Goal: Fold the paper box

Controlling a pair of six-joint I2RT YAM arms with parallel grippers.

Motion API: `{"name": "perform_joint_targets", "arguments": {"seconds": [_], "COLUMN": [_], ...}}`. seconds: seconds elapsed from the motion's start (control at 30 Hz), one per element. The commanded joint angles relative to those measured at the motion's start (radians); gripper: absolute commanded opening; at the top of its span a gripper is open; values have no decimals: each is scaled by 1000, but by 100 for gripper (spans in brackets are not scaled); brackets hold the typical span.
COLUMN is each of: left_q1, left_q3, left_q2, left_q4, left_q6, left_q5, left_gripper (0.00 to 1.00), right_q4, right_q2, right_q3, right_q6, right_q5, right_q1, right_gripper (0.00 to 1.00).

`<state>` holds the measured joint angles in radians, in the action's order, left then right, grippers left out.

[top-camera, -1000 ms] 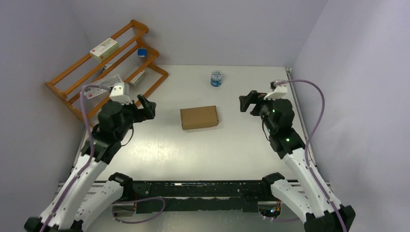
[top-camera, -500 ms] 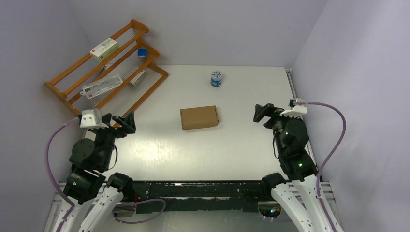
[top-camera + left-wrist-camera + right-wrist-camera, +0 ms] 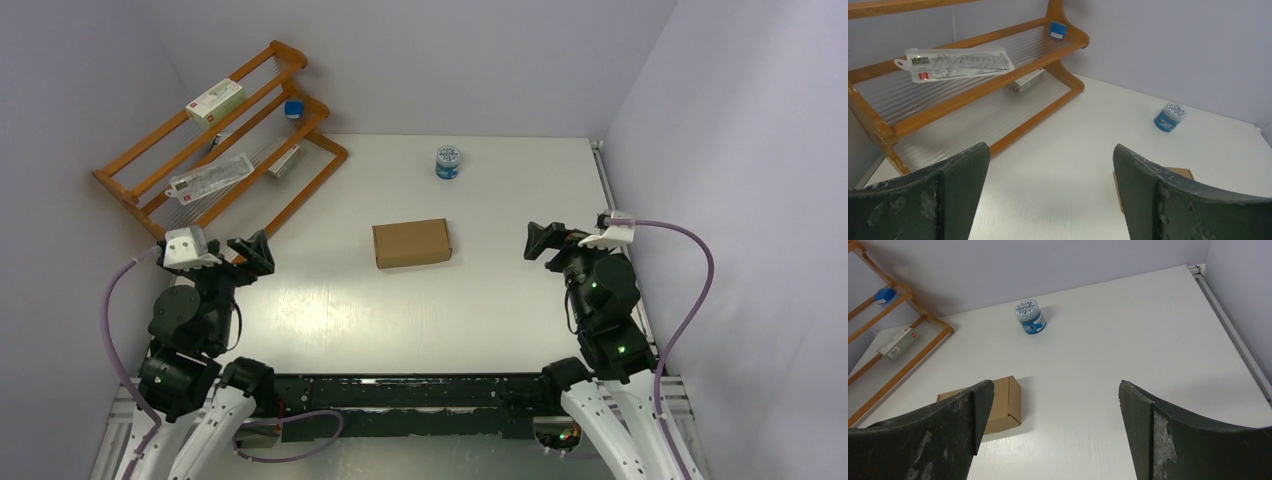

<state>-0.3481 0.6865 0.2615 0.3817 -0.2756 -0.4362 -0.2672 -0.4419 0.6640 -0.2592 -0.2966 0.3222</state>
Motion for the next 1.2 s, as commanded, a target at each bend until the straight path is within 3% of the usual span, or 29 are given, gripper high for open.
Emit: {"name": "perform_joint_targets", "arguments": {"seconds": [0.0,1.17], "left_q1": [26,38], "left_q3": [-11,-25], "left_q2": [19,22], "left_q4": [-20,-37], "left_q6": [27,32], "left_q5": [2,38], "left_gripper": [98,98], "right_q4": [19,25], "right_q2": [-4,-62], "right_q3": [-3,6], "right_q6": [20,30], "right_q5": [24,70], "right_q1": [-3,-4], "right_gripper": [100,100]}}
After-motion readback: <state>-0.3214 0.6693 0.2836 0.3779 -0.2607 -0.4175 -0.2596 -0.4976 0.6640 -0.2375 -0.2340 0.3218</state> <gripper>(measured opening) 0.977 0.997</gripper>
